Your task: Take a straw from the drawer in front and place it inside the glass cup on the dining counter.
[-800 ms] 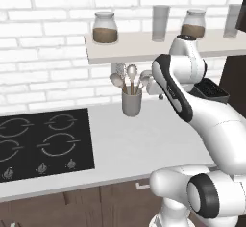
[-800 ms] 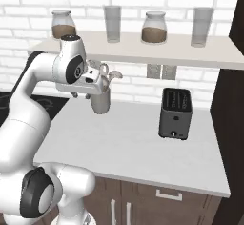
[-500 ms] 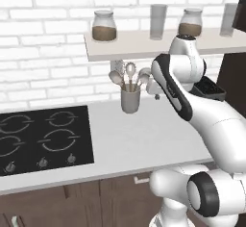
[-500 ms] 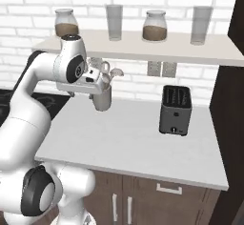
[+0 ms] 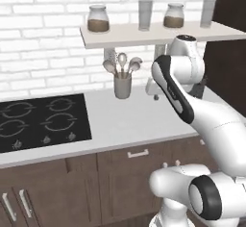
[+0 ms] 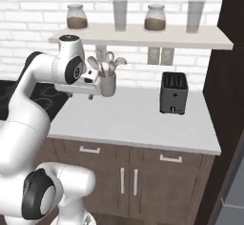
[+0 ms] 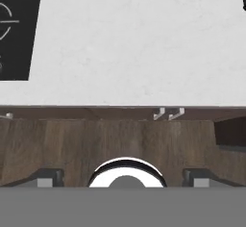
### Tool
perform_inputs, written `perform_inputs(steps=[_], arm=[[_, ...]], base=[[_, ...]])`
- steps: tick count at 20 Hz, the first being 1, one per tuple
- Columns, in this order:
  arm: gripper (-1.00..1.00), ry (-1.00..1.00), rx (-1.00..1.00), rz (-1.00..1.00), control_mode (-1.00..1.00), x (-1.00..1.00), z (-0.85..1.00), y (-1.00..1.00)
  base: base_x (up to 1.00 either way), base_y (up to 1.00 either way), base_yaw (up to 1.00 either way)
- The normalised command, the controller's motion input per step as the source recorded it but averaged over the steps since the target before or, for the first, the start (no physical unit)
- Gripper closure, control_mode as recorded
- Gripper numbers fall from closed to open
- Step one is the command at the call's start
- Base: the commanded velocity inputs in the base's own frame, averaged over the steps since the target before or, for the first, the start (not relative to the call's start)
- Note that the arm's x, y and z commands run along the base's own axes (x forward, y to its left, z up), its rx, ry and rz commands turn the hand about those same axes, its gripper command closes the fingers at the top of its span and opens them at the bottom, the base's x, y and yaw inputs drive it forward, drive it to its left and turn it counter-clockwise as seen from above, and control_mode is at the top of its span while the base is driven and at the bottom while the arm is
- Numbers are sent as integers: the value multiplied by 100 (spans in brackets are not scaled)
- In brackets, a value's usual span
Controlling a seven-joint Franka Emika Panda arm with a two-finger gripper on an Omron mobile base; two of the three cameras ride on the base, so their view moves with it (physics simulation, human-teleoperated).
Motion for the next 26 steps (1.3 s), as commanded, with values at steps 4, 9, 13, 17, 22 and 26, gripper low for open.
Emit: perform_inputs(steps=[4,9,13,17,22,26], arm=[[-100,0,0,0,100,0,0,0],[-100,0,0,0,100,0,0,0],[-100,0,0,0,100,0,0,0],[-100,0,0,0,100,0,0,0],[-100,0,0,0,100,0,0,0],[-100,0,0,0,100,0,0,0]], base=[[0,77,-40],[1,92,-48],[0,90,-50],[0,79,-53],[8,67,-55],[15,68,-54]])
